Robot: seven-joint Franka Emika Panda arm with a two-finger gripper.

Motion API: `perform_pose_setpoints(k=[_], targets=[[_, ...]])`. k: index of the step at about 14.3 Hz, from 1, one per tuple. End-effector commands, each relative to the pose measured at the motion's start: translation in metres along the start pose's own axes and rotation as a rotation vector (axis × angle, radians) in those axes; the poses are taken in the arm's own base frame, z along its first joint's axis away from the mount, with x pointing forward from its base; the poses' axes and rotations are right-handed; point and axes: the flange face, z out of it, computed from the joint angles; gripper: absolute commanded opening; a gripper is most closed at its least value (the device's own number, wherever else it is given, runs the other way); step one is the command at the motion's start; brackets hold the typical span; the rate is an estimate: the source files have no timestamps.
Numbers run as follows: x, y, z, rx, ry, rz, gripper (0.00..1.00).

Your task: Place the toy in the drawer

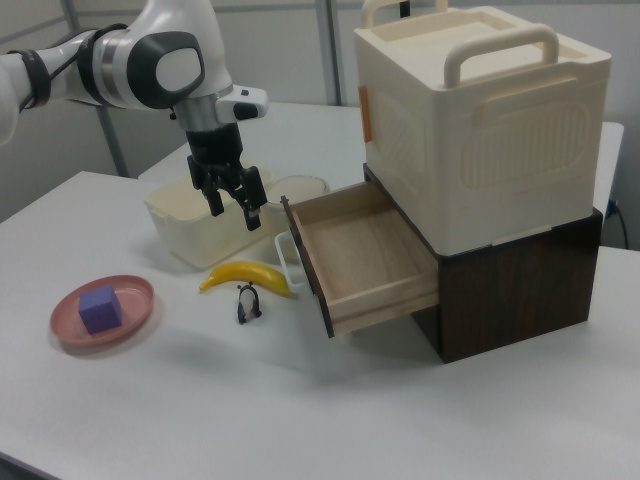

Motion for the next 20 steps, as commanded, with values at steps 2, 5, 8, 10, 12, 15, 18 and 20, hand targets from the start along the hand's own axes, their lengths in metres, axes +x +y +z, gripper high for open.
perform_pose_setpoints(k=[2,5,8,10,12,15,18,20], targets=[[-0.005,0.001,-0.006,0.003,-0.008,0.028,1.00],[-0.005,0.001,-0.006,0.003,-0.008,0.023,1.00],[-0.004,0.000,-0.005,0.005,-0.006,0.017,1.00],[-0.004,-0.002,-0.002,0.004,-0.012,0.014,1.00],[-0.005,-0.003,-0.001,0.005,-0.015,0.012,1.00],[-0.004,-0.004,0.002,0.009,-0.020,0.013,1.00],[-0.006,-0.008,0.008,0.009,-0.032,0.005,1.00],[-0.005,-0.008,0.007,0.009,-0.029,0.005,1.00]])
